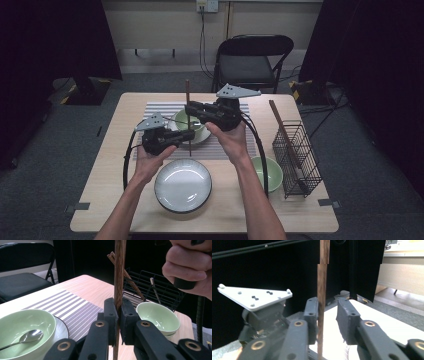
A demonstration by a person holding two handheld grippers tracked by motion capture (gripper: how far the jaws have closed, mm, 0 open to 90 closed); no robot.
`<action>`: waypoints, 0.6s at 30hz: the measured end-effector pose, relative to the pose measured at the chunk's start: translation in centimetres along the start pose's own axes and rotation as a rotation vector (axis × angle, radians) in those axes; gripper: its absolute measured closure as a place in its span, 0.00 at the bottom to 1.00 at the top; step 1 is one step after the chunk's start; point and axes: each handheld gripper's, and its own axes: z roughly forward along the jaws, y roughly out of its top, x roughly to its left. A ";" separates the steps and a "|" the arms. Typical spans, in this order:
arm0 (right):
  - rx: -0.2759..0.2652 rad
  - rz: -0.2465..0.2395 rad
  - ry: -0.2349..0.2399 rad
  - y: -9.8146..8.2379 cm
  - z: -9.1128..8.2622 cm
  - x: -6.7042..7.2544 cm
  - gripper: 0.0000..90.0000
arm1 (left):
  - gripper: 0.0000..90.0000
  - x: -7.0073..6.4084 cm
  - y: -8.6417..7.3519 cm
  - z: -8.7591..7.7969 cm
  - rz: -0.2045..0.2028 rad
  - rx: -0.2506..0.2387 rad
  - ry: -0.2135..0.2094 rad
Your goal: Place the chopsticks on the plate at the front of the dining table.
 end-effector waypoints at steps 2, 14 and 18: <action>0.012 -0.006 -0.005 -0.2 0.2 0.0 0.76 | 0.95 -0.1 0.0 -0.1 0.000 0.006 0.002; 0.018 -0.001 -0.023 -0.8 0.3 -0.4 0.69 | 0.95 -0.2 -0.6 -1.6 -0.001 0.014 0.022; 0.013 -0.001 -0.035 -0.8 0.6 -0.3 0.65 | 0.95 -0.1 -0.7 -2.1 0.000 0.008 0.030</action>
